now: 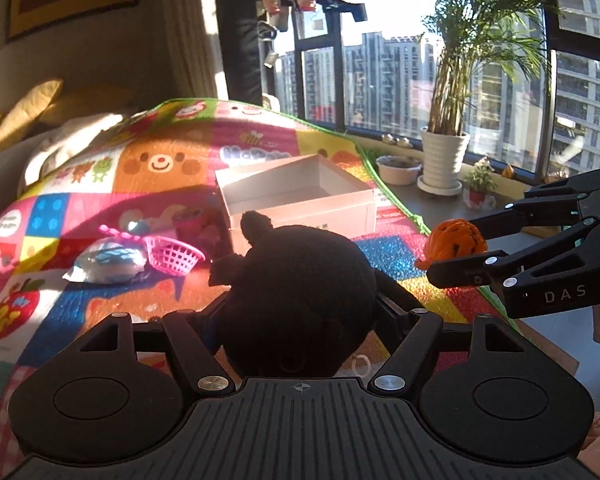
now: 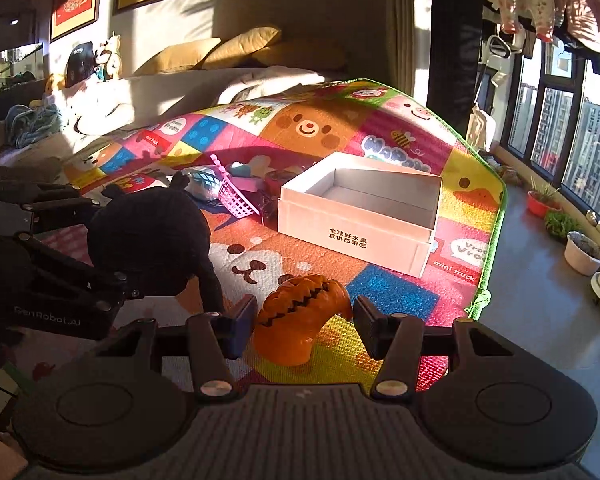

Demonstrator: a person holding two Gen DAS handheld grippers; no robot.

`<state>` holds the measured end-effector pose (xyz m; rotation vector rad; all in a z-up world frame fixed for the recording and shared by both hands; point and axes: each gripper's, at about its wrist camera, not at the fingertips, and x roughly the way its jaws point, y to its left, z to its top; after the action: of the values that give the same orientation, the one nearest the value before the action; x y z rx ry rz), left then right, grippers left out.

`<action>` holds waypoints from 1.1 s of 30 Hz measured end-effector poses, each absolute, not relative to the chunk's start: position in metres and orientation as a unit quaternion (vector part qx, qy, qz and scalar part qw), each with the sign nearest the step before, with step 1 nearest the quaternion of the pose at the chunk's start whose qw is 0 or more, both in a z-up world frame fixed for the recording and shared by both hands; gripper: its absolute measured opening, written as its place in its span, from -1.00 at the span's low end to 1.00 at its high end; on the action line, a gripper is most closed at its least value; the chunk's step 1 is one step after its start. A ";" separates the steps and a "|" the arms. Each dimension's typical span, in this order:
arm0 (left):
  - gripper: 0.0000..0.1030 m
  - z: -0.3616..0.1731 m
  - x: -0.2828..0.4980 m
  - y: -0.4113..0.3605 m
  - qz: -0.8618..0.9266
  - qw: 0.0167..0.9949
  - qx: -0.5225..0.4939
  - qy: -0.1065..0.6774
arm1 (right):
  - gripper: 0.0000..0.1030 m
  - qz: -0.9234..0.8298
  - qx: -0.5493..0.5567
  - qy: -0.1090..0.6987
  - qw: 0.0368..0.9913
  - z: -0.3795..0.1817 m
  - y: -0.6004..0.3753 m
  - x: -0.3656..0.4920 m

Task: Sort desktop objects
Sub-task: 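Lower the plush into the white box with the left tool while the right tool drops the pumpkin in, then grasp the pink basket handle with the right tool while the left tool moves to the plastic bag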

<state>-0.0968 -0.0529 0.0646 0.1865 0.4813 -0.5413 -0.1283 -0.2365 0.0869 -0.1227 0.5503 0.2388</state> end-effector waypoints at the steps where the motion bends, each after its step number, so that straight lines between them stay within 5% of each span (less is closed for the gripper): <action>1: 0.50 0.065 -0.093 -0.053 -0.266 0.931 0.085 0.234 | 0.04 0.121 -0.059 0.268 0.954 0.089 -0.237 -0.126; 12: 0.51 0.114 0.048 -0.090 -0.274 0.942 0.040 0.188 | 0.04 0.094 0.019 0.205 0.974 0.165 -0.287 0.011; 16: 0.88 0.121 0.108 -0.108 -0.280 0.942 0.044 0.178 | 0.11 0.083 0.050 0.209 0.973 0.176 -0.308 0.076; 18: 0.89 0.117 0.117 -0.099 -0.268 0.946 0.032 0.181 | 0.28 0.062 0.073 0.211 0.973 0.169 -0.323 0.099; 27: 0.96 0.044 0.114 -0.062 -0.274 0.921 -0.003 0.278 | 0.29 0.021 0.147 0.345 0.927 0.055 -0.347 0.153; 33: 0.98 0.026 0.089 -0.018 -0.225 0.933 0.000 0.280 | 0.33 0.028 0.066 0.351 0.934 0.039 -0.319 0.163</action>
<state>0.0891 -0.0185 0.0258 -0.0007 0.5731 -0.4613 0.1633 -0.3191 0.0392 0.1350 0.7184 0.0577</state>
